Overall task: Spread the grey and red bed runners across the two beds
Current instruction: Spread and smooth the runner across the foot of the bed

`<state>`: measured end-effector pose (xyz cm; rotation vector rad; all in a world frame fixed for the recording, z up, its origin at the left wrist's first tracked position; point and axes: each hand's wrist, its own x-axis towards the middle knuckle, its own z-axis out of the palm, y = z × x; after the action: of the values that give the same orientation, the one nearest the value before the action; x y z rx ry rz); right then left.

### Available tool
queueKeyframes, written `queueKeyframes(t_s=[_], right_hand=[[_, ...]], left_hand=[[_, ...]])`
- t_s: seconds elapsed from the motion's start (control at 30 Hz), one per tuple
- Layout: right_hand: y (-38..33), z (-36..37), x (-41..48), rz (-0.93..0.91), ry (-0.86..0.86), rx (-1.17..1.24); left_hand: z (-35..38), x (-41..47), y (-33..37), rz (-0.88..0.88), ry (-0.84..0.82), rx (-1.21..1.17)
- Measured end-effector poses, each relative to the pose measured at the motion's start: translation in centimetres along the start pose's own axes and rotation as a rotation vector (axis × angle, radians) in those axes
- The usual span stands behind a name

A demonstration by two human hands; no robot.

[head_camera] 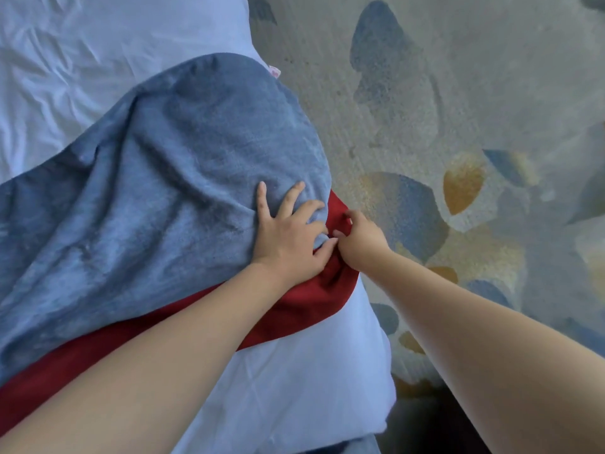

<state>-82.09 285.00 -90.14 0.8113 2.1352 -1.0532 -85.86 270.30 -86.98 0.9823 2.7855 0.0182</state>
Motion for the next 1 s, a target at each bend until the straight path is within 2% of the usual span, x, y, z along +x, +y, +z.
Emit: queueKeyframes(t_s=[0.1,0.17,0.27,0.33,0.4,0.47,0.57,0.63,0.73,0.77,0.9,1.0], right_hand=[[0.3,0.6,0.3,-0.032,0.054,0.122],[0.3,0.6,0.2,-0.088,0.095,0.106],[0.5,-0.1,-0.4,-0.120,0.103,-0.128],[1.0,-1.4,-0.8,-0.039,0.062,-0.401],[1.3,-2.8,-1.4,0.070,-0.060,-0.653],[1.6,-3.8,-1.9,0.122,-0.148,-0.761],[1.5,-4.2,-2.2,0.082,-0.121,-0.820],[1.4,-3.8,-2.1,0.005,-0.056,-0.658],[0.4,-2.7,-1.8,-0.158,-0.027,-0.157],[-0.1,-2.3,-1.9,-0.215,-0.029,-0.062],[-1.2,-1.0,-2.9,-0.268,-0.041,0.031],[-1.5,-1.3,-3.6,-0.322,-0.011,-0.076]], left_hand=[[0.8,0.4,0.2,-0.029,0.041,0.004],[1.0,0.6,0.3,-0.024,0.062,-0.021],[1.0,0.5,0.1,0.019,0.105,-0.071],[1.0,0.4,0.0,0.046,0.145,-0.111],[0.9,0.3,0.1,0.063,0.170,-0.137],[0.8,0.2,0.3,0.086,0.172,-0.142],[0.7,0.3,0.5,0.098,0.131,-0.092],[0.7,0.2,0.5,0.107,0.108,-0.068],[0.5,0.2,0.4,0.111,0.102,-0.075],[0.5,0.2,0.4,0.108,0.106,-0.086],[0.5,-0.7,0.2,0.088,0.126,-0.142],[0.3,-1.8,0.1,0.051,0.144,-0.191]])
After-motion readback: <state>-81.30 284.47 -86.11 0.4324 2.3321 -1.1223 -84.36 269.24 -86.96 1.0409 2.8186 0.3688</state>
